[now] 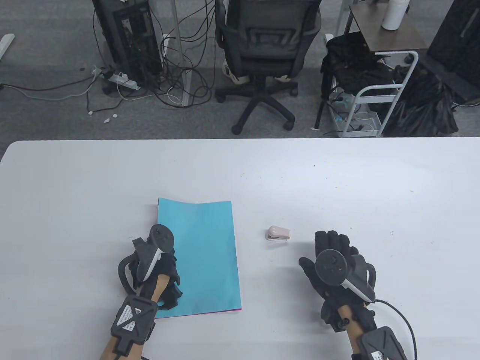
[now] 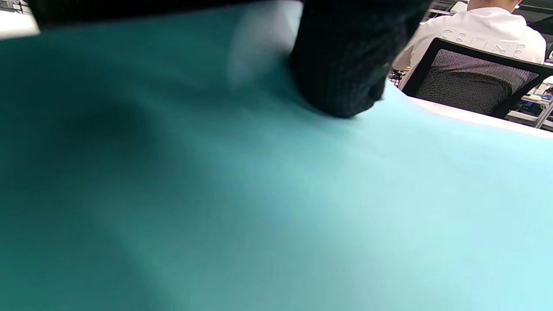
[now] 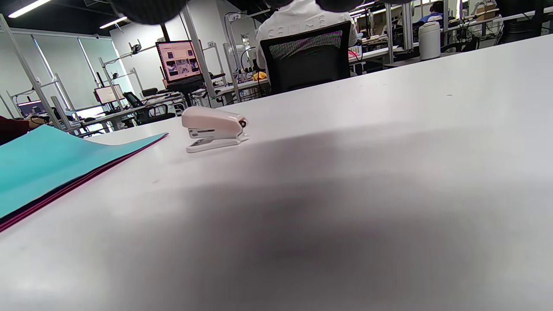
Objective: Push down lever to staple documents
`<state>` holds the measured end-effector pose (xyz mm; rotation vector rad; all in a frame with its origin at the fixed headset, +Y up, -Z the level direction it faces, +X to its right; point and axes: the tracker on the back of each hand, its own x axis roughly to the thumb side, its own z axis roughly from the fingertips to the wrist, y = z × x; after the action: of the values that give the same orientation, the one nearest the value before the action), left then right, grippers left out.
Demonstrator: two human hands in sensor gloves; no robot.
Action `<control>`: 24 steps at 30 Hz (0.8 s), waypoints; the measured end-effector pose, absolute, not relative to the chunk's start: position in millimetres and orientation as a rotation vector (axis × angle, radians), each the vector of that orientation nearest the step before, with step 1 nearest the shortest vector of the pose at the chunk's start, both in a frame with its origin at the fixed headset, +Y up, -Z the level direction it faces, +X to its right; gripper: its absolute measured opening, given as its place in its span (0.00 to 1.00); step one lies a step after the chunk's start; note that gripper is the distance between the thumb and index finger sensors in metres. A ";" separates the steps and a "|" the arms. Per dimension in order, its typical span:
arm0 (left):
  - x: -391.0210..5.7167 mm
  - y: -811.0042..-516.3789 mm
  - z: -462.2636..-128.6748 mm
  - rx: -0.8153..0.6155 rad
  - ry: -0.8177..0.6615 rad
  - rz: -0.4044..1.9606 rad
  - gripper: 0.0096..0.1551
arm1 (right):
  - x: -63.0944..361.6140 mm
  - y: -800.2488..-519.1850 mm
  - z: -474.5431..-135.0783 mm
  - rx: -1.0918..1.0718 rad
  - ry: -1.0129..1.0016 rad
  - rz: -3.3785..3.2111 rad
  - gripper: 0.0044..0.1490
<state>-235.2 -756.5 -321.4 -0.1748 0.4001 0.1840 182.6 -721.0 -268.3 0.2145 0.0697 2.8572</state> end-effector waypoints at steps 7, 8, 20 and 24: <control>-228.1 -755.8 -321.4 -0.190 0.400 0.089 0.45 | 183.1 -721.0 -267.6 0.214 0.068 2.846 0.55; -227.0 -755.9 -321.4 -0.194 0.399 0.076 0.46 | 183.3 -721.1 -267.5 0.213 0.069 2.845 0.55; -221.5 -759.3 -321.5 -0.255 0.390 -0.031 0.56 | 184.7 -721.2 -266.2 0.204 0.070 2.837 0.55; -225.4 -760.2 -321.9 -0.264 0.382 0.033 0.56 | 185.0 -721.0 -266.0 0.202 0.074 2.837 0.55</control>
<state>-225.4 -760.2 -321.9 -0.2642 0.3818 0.0326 185.0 -721.0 -266.0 0.2021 0.0737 2.8369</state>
